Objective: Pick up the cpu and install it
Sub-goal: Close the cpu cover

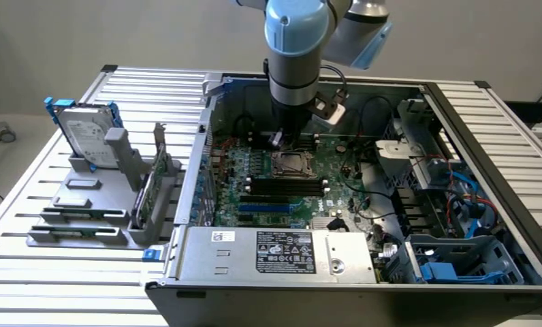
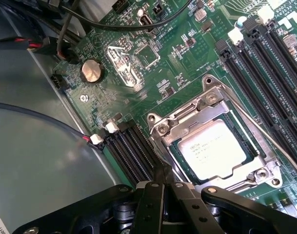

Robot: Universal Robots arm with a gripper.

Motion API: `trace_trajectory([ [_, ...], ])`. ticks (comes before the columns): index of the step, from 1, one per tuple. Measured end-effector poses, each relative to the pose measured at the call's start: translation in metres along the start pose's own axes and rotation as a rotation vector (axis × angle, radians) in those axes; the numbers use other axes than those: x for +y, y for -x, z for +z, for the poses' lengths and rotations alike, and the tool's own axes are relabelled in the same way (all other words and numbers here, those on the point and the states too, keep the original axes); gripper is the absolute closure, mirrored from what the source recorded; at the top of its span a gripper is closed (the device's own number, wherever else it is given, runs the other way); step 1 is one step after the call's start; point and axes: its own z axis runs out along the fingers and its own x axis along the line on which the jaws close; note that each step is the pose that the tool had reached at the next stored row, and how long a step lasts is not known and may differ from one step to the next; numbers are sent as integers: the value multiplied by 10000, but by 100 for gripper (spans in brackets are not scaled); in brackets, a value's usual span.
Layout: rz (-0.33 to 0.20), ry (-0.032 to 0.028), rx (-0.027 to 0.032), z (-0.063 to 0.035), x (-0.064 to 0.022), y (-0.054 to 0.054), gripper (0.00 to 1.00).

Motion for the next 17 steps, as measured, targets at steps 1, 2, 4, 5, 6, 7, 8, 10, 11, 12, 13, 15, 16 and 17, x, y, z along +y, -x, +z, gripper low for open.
trace_trajectory([
  [1,-9,-3,-1,1,2,2,89],
  [2,-17,-6,-1,2,3,4,89],
  [4,-35,-12,-2,4,7,7,89],
  [5,-44,-15,-3,5,10,8,89],
  [6,-55,-17,-6,5,13,10,89],
  [7,-65,-20,-6,7,16,11,89],
  [8,-76,-24,-5,9,18,11,89],
  [10,-96,-30,-7,12,22,11,89],
  [11,-104,-33,-8,13,22,11,89],
  [12,-109,-36,-7,14,22,12,89],
  [13,-113,-42,0,14,23,12,89],
  [15,-112,-52,17,14,22,11,89],
  [16,-112,-60,27,14,22,12,89],
  [17,-111,-65,35,14,20,14,89],
])
